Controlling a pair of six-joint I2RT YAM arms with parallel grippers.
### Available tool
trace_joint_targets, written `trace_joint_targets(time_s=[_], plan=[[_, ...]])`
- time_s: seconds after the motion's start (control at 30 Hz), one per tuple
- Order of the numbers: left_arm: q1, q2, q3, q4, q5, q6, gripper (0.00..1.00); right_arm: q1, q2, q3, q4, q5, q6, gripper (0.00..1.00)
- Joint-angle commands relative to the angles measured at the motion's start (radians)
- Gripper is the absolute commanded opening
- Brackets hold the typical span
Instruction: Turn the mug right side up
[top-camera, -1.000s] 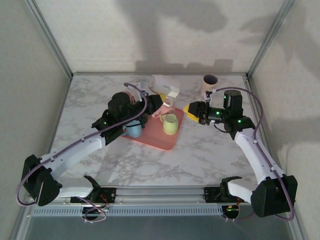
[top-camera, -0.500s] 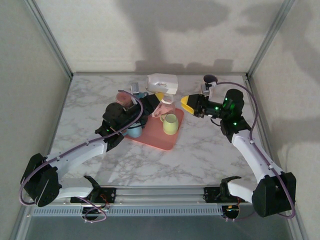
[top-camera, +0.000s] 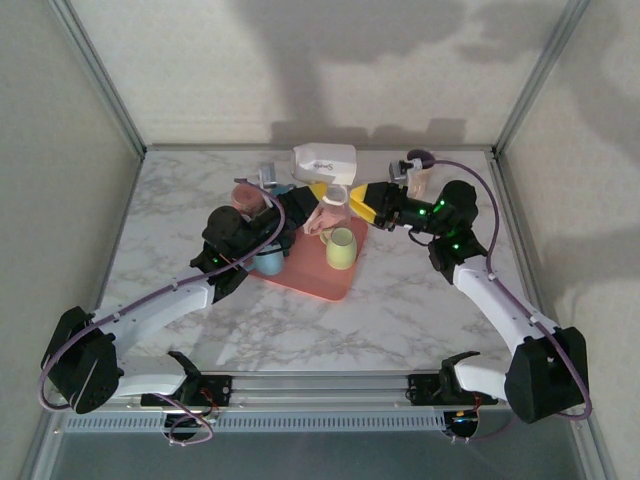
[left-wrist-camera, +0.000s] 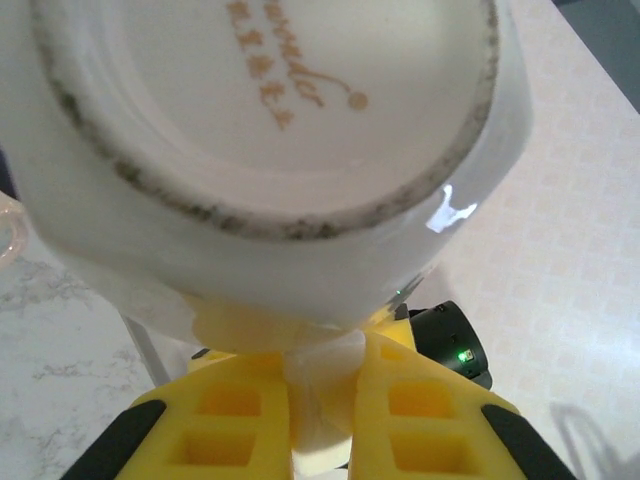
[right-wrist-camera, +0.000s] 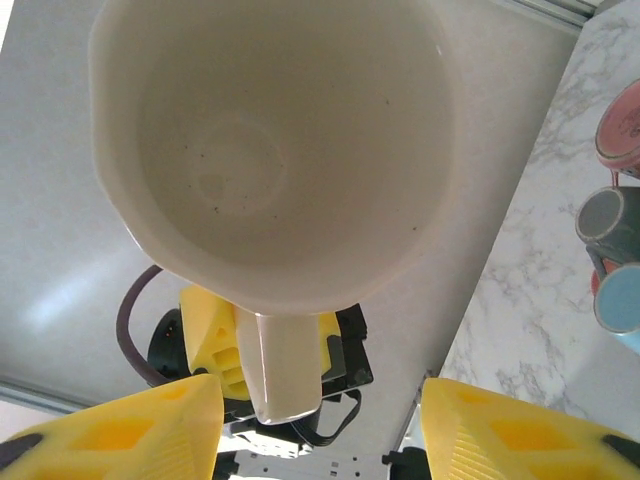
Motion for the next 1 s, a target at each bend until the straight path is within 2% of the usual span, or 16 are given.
trace_joint_targets(time_s=[0.0,0.4,0.67,0.93,0.97], plan=[[0.009,-0.009,0.026,0.156,0.025,0.000,0.00,0.024,0.025,-0.014,0.121,0.031,0.067,0.53],[0.009,0.018,0.020,0.170,0.037,0.000,0.00,0.071,0.081,-0.026,0.247,0.082,0.134,0.42],[0.008,0.041,-0.008,0.217,0.038,-0.019,0.00,0.076,0.124,-0.036,0.346,0.121,0.205,0.30],[0.009,0.053,-0.026,0.210,0.031,-0.017,0.00,0.077,0.131,-0.041,0.359,0.142,0.187,0.11],[0.009,0.054,-0.026,0.206,0.029,-0.017,0.00,0.077,0.126,-0.040,0.334,0.150,0.176,0.05]])
